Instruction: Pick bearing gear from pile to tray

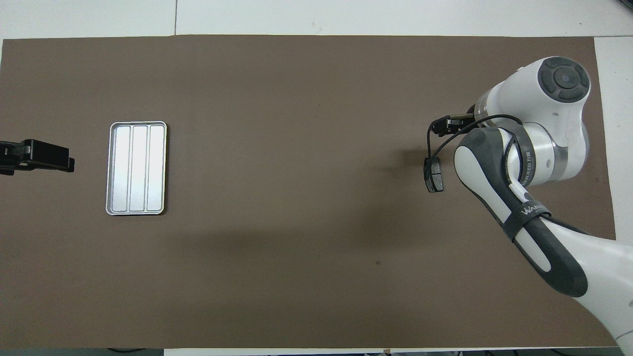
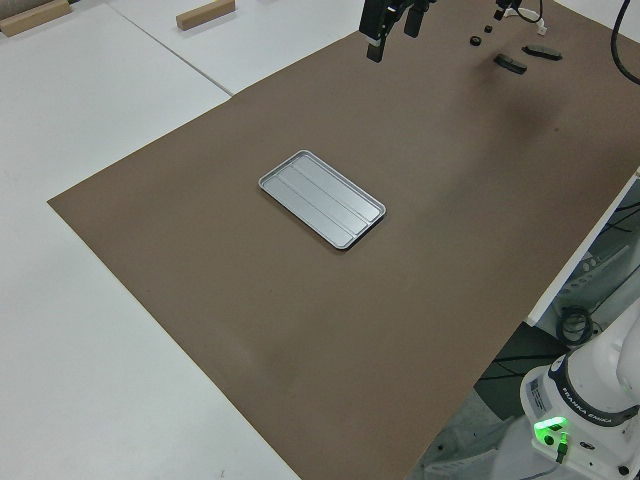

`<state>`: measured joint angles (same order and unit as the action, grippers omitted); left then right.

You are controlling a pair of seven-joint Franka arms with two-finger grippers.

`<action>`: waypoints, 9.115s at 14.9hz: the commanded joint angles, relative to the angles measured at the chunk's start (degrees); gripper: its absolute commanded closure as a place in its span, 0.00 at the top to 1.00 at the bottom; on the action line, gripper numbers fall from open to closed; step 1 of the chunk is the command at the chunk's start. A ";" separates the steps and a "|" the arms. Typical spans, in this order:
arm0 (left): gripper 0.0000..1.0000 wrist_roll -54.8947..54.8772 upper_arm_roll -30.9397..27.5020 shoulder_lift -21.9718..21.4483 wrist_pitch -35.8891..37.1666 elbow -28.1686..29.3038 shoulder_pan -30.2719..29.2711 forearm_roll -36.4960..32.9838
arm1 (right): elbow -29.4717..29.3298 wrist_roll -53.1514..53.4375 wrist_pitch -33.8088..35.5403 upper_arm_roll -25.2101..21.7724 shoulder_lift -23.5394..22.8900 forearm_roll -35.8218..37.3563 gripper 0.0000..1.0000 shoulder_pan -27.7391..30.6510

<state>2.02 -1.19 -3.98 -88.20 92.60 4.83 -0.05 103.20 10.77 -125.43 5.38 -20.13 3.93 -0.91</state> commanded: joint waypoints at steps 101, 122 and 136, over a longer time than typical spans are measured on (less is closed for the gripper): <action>1.00 46.84 0.31 24.11 -40.82 16.73 33.49 0.75 | -12.94 25.26 1.69 8.94 -16.96 13.20 0.65 12.51; 0.00 45.90 -0.48 23.05 -37.85 15.01 31.92 -2.93 | -16.79 24.47 8.35 9.38 -16.34 13.12 0.00 11.54; 0.00 -4.48 -0.75 10.67 -20.66 10.63 -7.47 -2.59 | -28.66 39.27 28.94 17.11 -10.01 8.29 0.00 0.06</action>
<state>-1.16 -2.74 10.42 -103.96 95.26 -2.18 -2.22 76.62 42.85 -97.38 21.67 -29.47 13.70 2.52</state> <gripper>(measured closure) 0.687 0.692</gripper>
